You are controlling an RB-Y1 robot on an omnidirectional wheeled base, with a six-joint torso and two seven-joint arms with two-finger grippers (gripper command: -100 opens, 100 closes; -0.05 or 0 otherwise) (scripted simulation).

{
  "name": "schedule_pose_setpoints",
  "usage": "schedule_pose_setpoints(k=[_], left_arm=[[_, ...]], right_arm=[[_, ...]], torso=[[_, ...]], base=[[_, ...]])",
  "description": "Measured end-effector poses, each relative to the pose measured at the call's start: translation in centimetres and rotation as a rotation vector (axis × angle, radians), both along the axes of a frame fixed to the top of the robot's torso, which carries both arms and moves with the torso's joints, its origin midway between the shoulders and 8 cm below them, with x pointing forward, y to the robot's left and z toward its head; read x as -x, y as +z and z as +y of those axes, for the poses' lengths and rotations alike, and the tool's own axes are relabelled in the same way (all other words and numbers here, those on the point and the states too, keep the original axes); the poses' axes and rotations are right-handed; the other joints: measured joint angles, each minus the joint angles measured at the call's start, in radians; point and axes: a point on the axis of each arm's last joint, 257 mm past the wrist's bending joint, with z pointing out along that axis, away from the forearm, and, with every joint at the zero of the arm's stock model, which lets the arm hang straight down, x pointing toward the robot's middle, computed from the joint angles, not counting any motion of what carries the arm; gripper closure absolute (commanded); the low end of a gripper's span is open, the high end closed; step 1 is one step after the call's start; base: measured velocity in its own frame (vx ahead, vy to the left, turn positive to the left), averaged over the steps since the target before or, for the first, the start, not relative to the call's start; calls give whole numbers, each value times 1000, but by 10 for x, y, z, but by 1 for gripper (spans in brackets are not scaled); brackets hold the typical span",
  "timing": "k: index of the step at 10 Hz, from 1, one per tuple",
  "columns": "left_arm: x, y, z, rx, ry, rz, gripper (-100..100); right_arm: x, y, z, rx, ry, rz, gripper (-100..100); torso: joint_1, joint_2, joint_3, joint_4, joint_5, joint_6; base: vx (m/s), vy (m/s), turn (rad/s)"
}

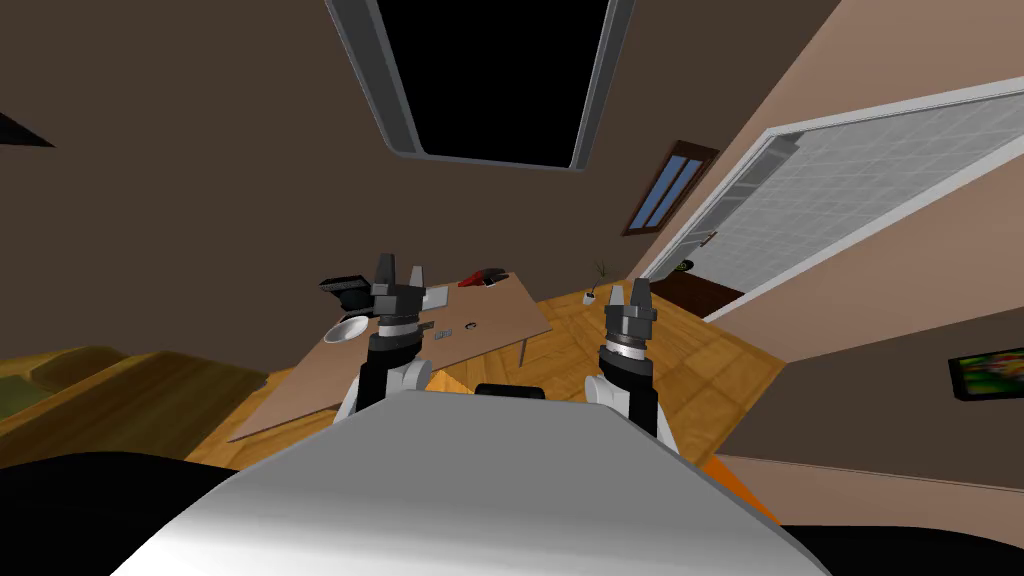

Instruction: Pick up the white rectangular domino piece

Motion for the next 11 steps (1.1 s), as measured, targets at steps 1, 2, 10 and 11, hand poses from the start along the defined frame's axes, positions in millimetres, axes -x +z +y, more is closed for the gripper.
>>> schedule_pose_setpoints(k=[1,2,10,11], left_arm=[[-5,-10,4,-6,0,32,-100],[-10,-21,11,-9,3,73,-100],[-33,-152,98,97,86,455,-100],[-33,-173,113,121,103,508,-100]], right_arm=[[0,0,0,0,0,0,0],[0,0,0,0,0,0,0],[0,0,0,0,0,0,0],[0,0,0,0,0,0,0]], torso=[[1,2,1,0,0,1],[2,3,2,1,0,0],[2,3,2,1,0,0],[2,3,2,1,0,0]], base=[[-48,21,-311],[-56,27,-252],[-51,12,-273],[-57,15,-419]])
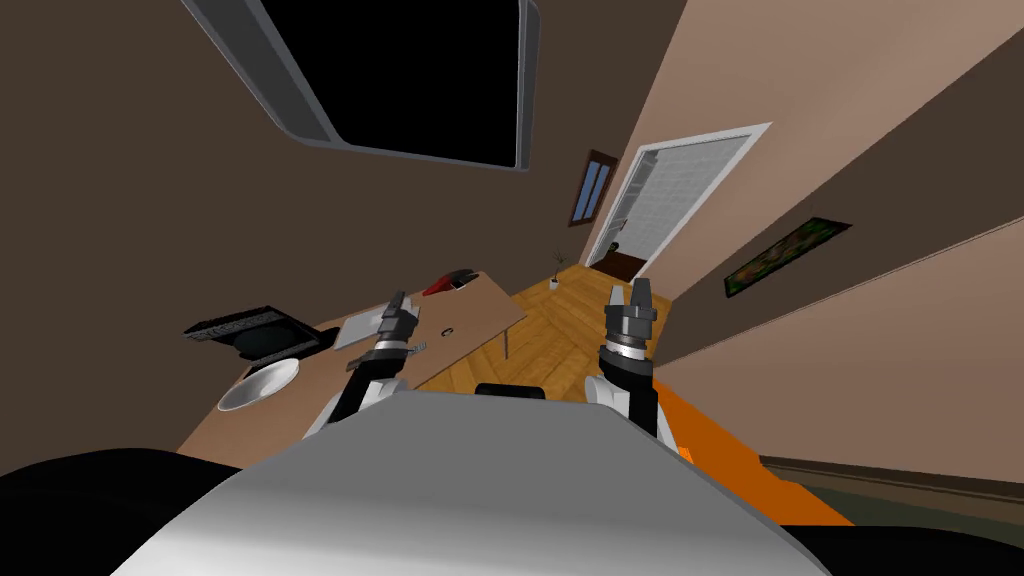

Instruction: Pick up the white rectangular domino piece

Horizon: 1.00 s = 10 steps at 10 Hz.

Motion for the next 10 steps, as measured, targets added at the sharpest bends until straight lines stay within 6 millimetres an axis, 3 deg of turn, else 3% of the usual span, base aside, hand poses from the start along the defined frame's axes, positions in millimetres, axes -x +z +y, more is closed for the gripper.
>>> schedule_pose_setpoints(k=[1,3,6,9,10], left_arm=[[7,-24,16,27,26,61,-100],[7,-43,28,54,47,119,-100],[19,-91,62,119,104,235,-100],[54,-156,108,205,190,388,-100],[62,-167,115,229,208,418,-100]], right_arm=[[0,0,0,0,0,0,0],[0,0,0,0,0,0,0],[0,0,0,0,0,0,0],[0,0,0,0,0,0,0],[0,0,0,0,0,0,0]], torso=[[1,1,0,0,0,0],[0,-2,-1,0,0,-1],[0,-1,-1,0,0,0],[1,-1,0,0,0,0],[1,-1,-1,0,0,-1]], base=[[-44,18,-155],[-19,0,-156],[-36,7,-294],[-31,11,-235],[-12,6,44]])
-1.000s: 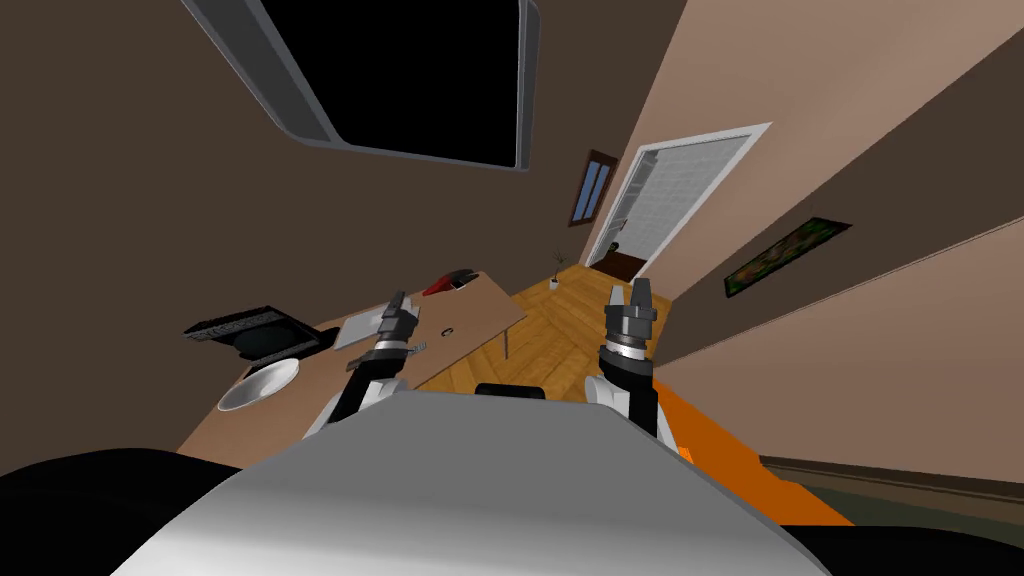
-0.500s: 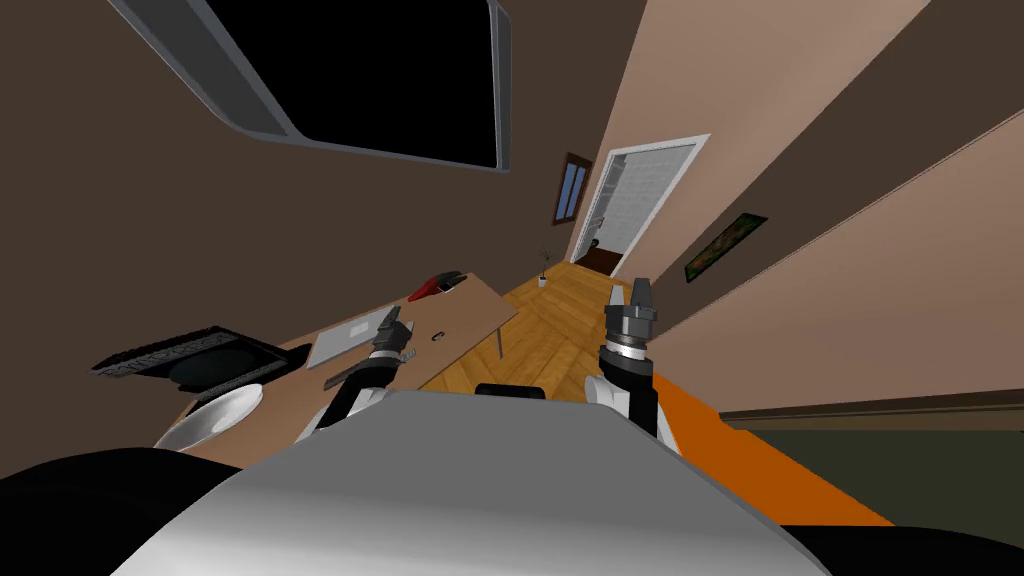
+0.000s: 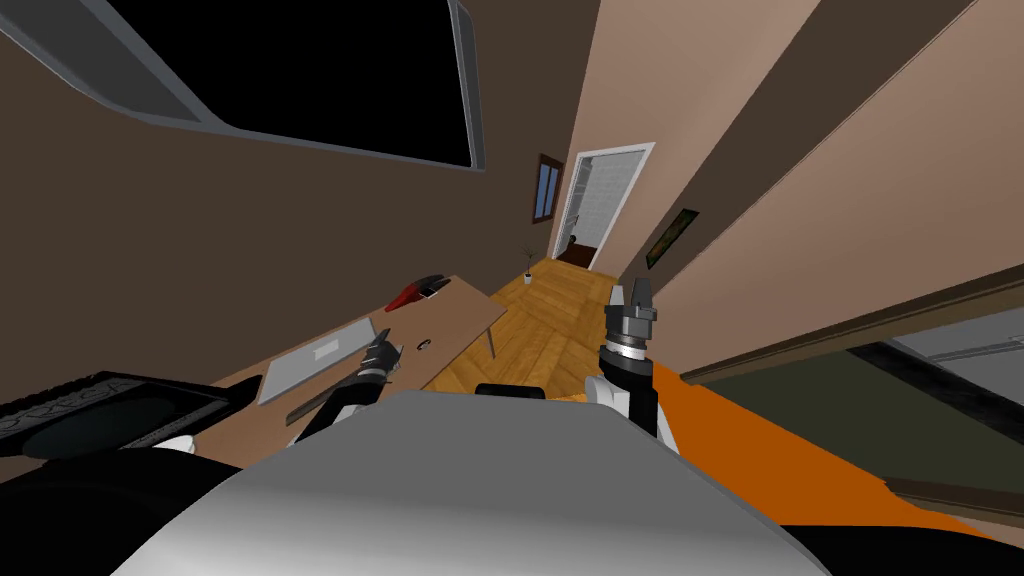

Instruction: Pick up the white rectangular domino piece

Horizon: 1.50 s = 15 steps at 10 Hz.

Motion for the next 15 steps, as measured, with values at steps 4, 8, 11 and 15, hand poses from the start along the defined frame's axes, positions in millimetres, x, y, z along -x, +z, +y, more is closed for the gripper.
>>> schedule_pose_setpoints(k=[4,8,11,15], left_arm=[[22,-29,22,62,55,89,-100],[60,-69,52,139,135,193,-100],[93,-99,73,211,204,277,-100],[127,-120,95,274,271,353,-100]], right_arm=[[0,0,0,0,0,0,0],[0,0,0,0,0,0,0],[0,0,0,0,0,0,0],[0,0,0,0,0,0,0]], torso=[[0,-2,-1,0,0,0],[0,-2,-1,0,0,1],[1,-1,-1,0,0,0],[0,-2,-1,0,0,0]], base=[[-16,3,-186],[-11,9,-162],[-11,13,-135],[-4,7,-93]])
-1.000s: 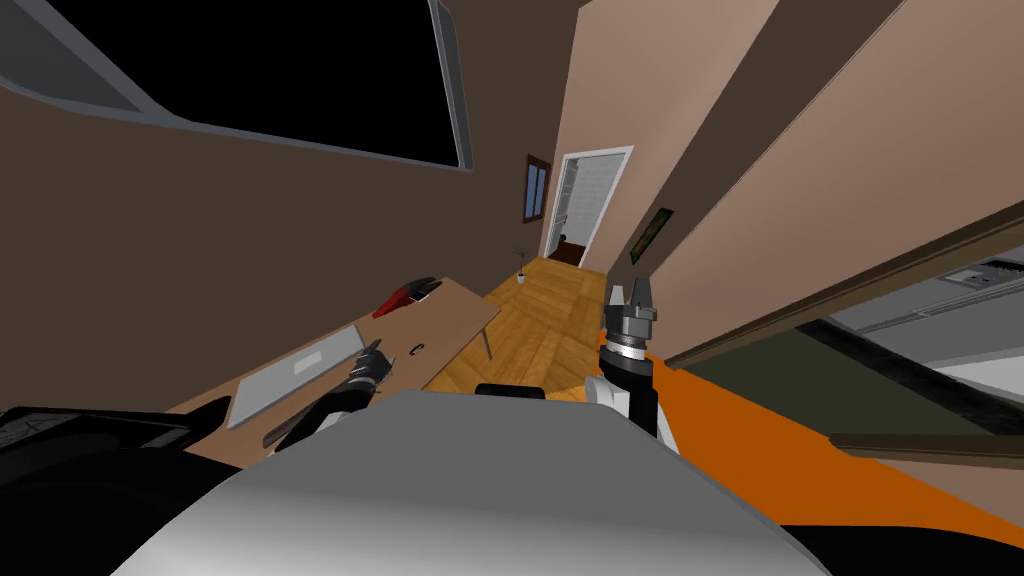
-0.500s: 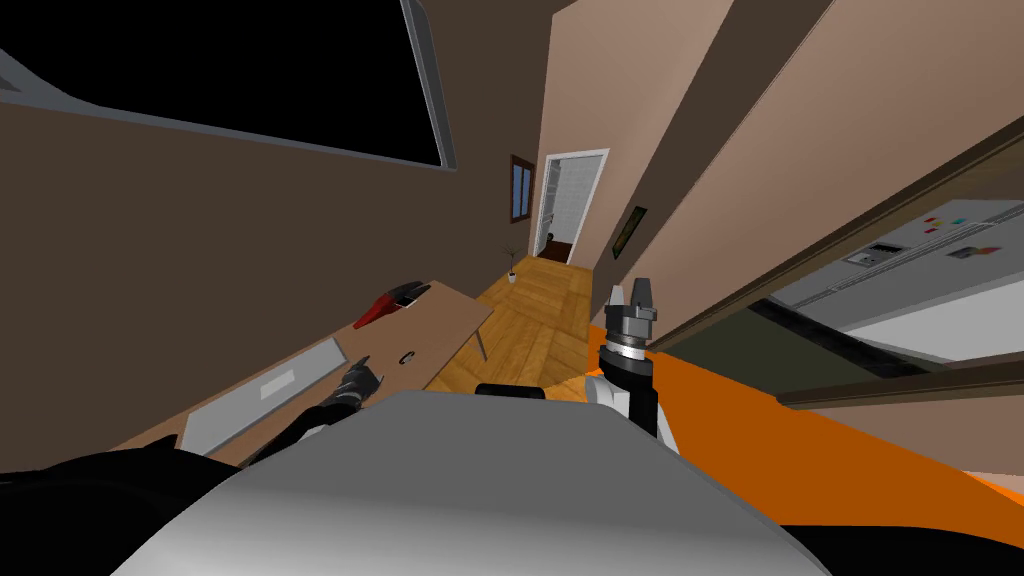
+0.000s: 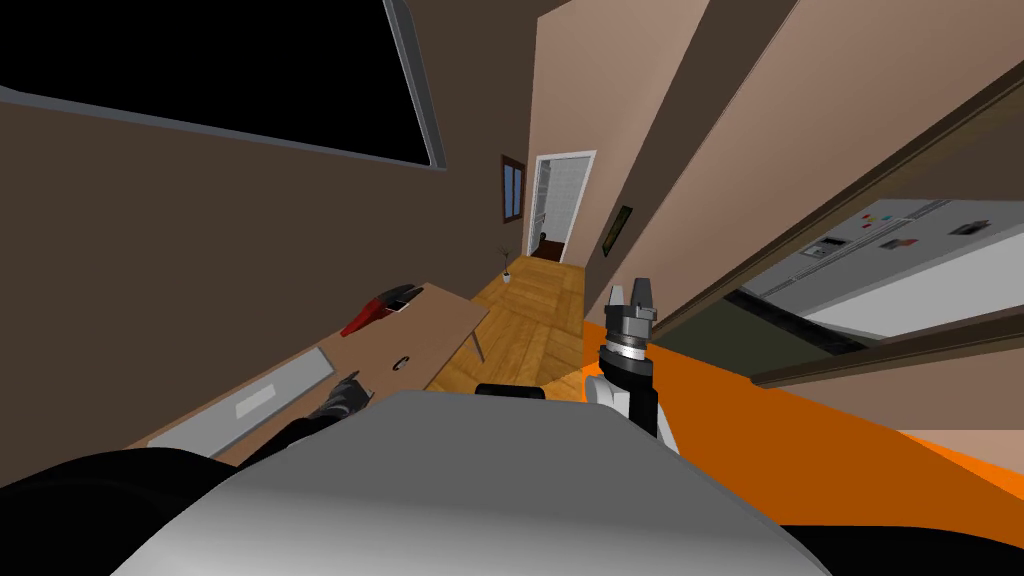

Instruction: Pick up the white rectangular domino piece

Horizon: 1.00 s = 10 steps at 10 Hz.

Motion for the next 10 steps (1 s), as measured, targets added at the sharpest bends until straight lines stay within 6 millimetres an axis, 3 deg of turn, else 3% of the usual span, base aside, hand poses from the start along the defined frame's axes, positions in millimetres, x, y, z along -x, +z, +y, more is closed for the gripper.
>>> schedule_pose_setpoints(k=[1,3,8,9,10], left_arm=[[3,-5,-1,3,2,5,-100],[29,-21,10,45,48,48,-100],[101,-58,36,174,197,171,-100],[110,-65,35,198,217,191,-100],[132,-74,35,229,247,223,-100]], right_arm=[[0,0,0,0,0,0,0],[0,0,0,0,0,0,0],[0,0,0,0,0,0,0],[0,0,0,0,0,0,0],[0,0,0,0,0,0,0]], torso=[[-1,0,0,0,0,0],[1,0,0,0,0,0],[1,0,0,0,0,1],[1,-1,0,0,0,0],[1,-1,-1,0,0,0]], base=[[-2,1,-273],[-5,22,-199],[-3,25,-160],[9,24,-175],[5,27,-104]])
